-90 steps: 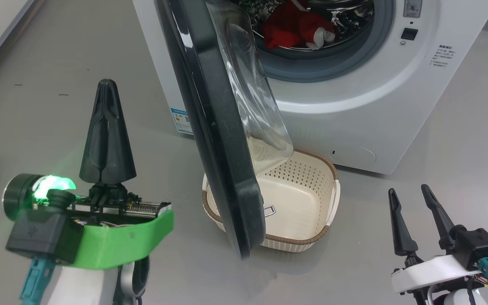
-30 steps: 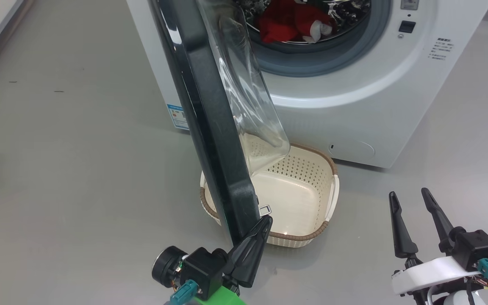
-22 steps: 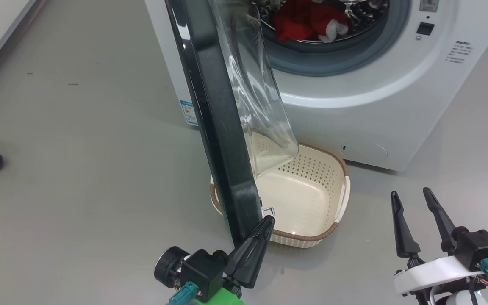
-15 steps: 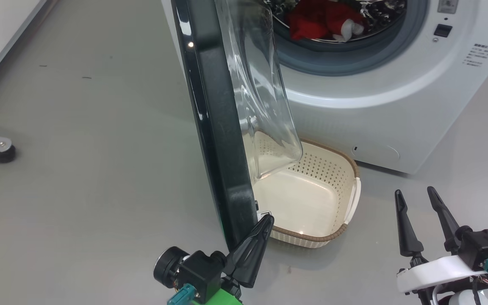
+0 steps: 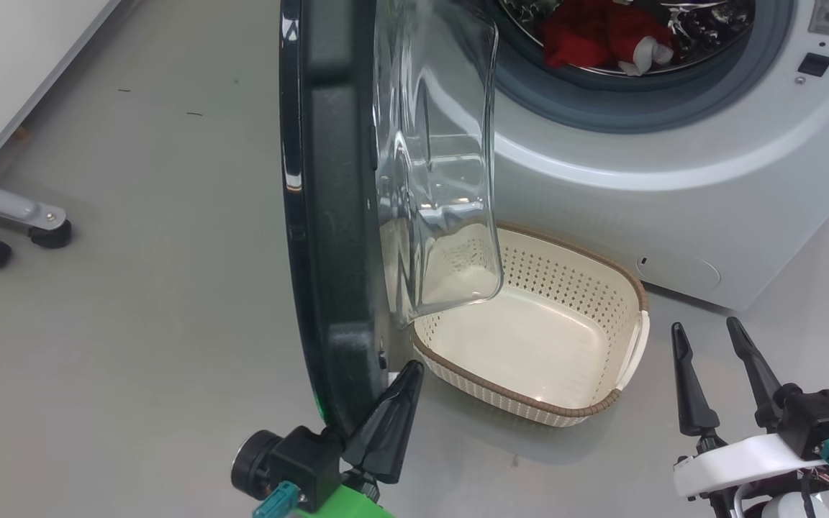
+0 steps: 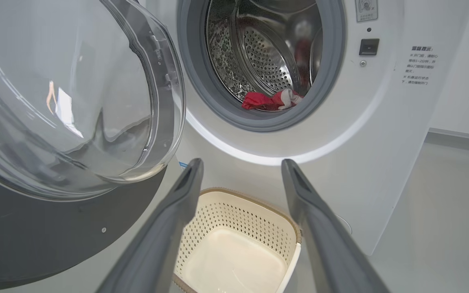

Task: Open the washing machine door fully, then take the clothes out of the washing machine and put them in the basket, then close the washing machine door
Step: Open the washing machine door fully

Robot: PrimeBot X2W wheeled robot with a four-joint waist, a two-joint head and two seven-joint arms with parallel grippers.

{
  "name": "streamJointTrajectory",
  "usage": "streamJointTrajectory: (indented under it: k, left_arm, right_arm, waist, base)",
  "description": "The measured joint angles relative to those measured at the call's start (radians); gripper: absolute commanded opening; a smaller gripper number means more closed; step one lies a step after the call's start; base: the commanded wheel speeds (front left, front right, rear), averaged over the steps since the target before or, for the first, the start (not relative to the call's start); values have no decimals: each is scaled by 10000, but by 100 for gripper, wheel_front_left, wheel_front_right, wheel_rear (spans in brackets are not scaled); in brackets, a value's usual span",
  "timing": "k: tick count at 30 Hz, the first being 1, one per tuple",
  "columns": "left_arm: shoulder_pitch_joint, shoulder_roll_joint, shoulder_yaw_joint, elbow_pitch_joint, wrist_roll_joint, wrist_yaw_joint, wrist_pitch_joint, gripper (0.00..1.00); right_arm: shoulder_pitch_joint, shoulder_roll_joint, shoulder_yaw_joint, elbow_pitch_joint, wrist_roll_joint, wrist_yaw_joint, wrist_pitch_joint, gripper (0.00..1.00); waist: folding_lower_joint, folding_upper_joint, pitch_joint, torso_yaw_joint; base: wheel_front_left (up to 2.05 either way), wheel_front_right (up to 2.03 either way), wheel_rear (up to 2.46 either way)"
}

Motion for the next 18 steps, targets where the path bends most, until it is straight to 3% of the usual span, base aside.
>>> streamJointTrajectory:
  k: [18]
  left_arm:
    - [362, -15, 2148, 570, 514, 4, -219, 0]
  right_arm:
    - [-4, 4, 82, 54, -23, 2, 0, 100]
  waist:
    - [0, 0, -57, 93]
  base:
    - [0, 0, 0]
